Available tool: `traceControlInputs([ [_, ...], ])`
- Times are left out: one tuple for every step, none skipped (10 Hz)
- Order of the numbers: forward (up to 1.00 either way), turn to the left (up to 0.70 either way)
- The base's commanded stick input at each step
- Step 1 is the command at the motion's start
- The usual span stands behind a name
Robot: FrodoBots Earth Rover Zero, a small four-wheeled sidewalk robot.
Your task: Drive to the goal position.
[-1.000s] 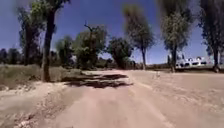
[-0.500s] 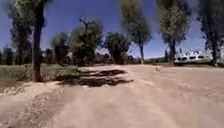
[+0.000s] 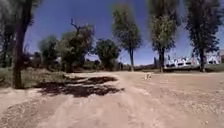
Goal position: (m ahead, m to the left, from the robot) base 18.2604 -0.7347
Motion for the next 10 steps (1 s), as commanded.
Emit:
traceControlInputs([
  [0.70,0.00],
  [0.70,0.00],
  [0.70,0.00],
  [0.70,0.00],
  [0.70,0.00],
  [0.70,0.00],
  [0.70,0.00],
  [0.70,0.00],
  [0.70,0.00],
  [0.70,0.00],
])
